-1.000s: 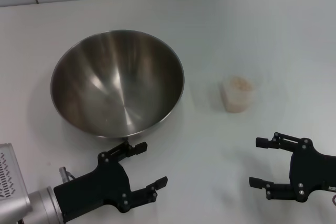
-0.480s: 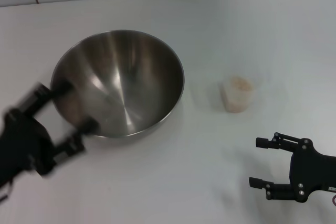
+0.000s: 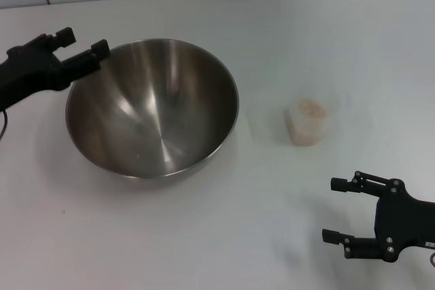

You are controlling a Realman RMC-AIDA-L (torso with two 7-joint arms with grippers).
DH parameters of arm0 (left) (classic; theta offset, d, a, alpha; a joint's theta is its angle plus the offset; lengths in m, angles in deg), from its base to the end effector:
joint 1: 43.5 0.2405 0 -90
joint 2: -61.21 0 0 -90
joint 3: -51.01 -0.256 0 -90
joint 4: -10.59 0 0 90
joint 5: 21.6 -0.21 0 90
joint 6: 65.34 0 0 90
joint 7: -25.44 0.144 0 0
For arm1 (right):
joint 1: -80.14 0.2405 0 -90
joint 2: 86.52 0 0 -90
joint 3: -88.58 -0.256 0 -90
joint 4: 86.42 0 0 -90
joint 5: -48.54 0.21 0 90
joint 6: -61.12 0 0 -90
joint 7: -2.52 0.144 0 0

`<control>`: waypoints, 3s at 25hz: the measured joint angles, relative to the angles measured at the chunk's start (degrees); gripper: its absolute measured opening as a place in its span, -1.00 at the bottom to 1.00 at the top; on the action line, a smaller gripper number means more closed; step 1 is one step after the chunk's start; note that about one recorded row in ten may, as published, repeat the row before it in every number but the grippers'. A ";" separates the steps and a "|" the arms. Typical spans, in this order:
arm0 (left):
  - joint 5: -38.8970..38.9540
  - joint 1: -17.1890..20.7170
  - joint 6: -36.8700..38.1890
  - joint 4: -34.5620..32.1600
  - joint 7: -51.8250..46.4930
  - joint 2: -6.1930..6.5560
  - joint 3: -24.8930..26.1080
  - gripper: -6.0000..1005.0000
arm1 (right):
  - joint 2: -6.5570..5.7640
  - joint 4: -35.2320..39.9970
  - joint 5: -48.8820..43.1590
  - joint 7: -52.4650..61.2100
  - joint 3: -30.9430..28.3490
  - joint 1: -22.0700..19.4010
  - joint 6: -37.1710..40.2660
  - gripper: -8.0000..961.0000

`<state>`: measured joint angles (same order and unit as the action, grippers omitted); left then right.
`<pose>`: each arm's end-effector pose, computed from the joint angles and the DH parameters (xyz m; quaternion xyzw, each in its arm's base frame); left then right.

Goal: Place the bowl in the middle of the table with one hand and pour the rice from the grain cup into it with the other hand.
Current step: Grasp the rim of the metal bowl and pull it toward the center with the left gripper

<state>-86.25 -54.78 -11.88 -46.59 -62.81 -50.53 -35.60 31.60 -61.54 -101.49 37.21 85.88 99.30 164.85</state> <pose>-0.2543 0.3373 0.0199 -0.8588 -0.2941 -0.3076 0.2853 0.3506 0.1975 -0.0081 -0.9435 0.1125 0.2503 0.1856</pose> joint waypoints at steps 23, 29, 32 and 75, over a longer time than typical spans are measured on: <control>-60.69 -7.79 4.69 -14.99 -44.15 -6.52 9.82 0.63 | -0.07 0.96 0.09 0.63 0.02 -0.01 0.32 0.64; -61.88 -9.02 4.75 -12.98 -44.79 -6.56 9.85 0.62 | -0.04 0.96 0.09 0.64 0.04 -0.01 0.33 0.63; -61.92 -9.23 4.95 -12.37 -45.32 -6.57 10.03 0.61 | -0.02 0.96 0.09 0.64 0.00 -0.01 0.33 0.63; -65.14 -23.83 19.04 -4.74 -40.23 -6.44 24.55 -0.90 | 0.00 1.15 -0.24 1.35 0.23 -0.10 -0.27 0.57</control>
<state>-151.39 -78.61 7.16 -51.33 -103.04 -56.97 -11.05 31.60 -60.40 -101.73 38.56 86.11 99.21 164.57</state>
